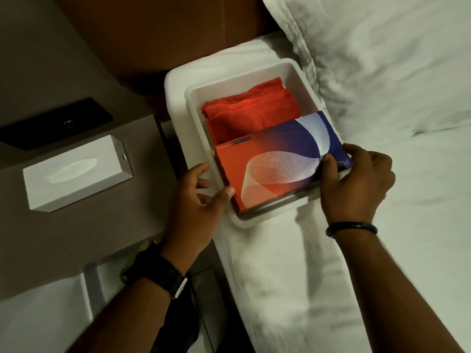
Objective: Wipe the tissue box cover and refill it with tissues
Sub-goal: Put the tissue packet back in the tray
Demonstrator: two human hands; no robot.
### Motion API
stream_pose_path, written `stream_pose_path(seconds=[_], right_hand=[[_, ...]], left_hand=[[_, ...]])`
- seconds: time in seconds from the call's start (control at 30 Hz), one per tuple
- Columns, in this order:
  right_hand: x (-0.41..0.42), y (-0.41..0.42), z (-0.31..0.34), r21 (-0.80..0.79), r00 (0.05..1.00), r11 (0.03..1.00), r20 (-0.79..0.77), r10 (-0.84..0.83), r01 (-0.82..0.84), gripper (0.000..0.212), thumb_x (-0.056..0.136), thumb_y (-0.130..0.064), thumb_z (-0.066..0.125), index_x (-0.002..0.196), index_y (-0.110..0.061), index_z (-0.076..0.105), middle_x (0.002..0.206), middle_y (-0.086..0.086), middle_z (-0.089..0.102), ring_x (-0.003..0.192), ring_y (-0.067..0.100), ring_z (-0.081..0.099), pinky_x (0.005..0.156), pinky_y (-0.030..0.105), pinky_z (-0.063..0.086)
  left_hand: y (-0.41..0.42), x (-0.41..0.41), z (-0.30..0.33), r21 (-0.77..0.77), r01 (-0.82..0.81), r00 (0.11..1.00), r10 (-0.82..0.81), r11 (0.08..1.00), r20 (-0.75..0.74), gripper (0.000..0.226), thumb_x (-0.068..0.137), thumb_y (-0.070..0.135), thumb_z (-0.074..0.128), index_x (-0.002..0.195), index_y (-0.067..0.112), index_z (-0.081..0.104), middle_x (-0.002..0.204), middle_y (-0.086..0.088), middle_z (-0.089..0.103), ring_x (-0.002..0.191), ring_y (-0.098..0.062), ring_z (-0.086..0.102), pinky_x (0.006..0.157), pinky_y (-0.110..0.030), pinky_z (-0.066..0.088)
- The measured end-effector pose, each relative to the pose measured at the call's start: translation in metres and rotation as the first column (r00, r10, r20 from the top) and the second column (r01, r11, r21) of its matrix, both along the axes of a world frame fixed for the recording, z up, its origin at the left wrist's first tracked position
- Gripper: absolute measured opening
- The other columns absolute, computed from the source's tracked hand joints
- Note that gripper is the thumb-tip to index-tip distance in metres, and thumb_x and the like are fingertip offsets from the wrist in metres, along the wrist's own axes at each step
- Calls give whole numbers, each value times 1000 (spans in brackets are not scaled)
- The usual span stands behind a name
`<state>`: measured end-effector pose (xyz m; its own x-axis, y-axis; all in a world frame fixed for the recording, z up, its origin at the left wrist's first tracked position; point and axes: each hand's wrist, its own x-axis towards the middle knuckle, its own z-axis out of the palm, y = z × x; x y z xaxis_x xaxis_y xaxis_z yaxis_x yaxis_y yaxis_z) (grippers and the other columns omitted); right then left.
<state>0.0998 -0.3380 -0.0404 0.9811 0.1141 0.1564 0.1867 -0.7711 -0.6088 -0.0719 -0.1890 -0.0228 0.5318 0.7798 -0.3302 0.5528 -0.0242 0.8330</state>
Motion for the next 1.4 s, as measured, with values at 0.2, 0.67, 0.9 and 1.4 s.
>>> stream_pose_path(seconds=[0.2, 0.67, 0.9, 1.4], right_hand=[[-61, 65, 22, 110, 976, 971, 81, 205, -213, 29, 85, -26, 64, 109, -10, 67, 104, 20, 59, 100, 36, 54, 91, 34, 36], [-227, 328, -11, 260, 877, 871, -139, 461, -417, 16, 88, -12, 67, 102, -5, 71, 97, 7, 64, 69, -2, 55, 64, -1, 39], [-260, 410, -71, 160, 787, 815, -212, 579, -556, 26, 89, -20, 66, 110, -4, 70, 106, 12, 66, 88, 23, 64, 72, 26, 55], [-271, 465, -154, -380, 463, 346, -281, 841, -858, 26, 85, -30, 66, 103, -12, 72, 122, 16, 57, 112, 40, 47, 92, 53, 44]], left_hand=[[48, -68, -13, 22, -136, 990, 137, 990, -31, 46, 83, 25, 70, 126, 25, 54, 117, 1, 58, 85, 5, 56, 62, -5, 41], [285, -248, -68, 125, -114, 968, 139, 986, -211, 55, 84, 23, 69, 135, 17, 48, 138, -7, 48, 127, -24, 45, 101, -33, 40], [370, -303, -120, 187, -30, 895, 109, 982, -432, 85, 82, 43, 68, 150, 20, 23, 159, -9, 19, 146, -29, 17, 115, -47, 28], [410, -284, -199, 286, 570, 678, -244, 771, -694, 129, 60, 95, 24, 150, 7, -3, 160, -18, -8, 147, -37, -8, 117, -53, 2]])
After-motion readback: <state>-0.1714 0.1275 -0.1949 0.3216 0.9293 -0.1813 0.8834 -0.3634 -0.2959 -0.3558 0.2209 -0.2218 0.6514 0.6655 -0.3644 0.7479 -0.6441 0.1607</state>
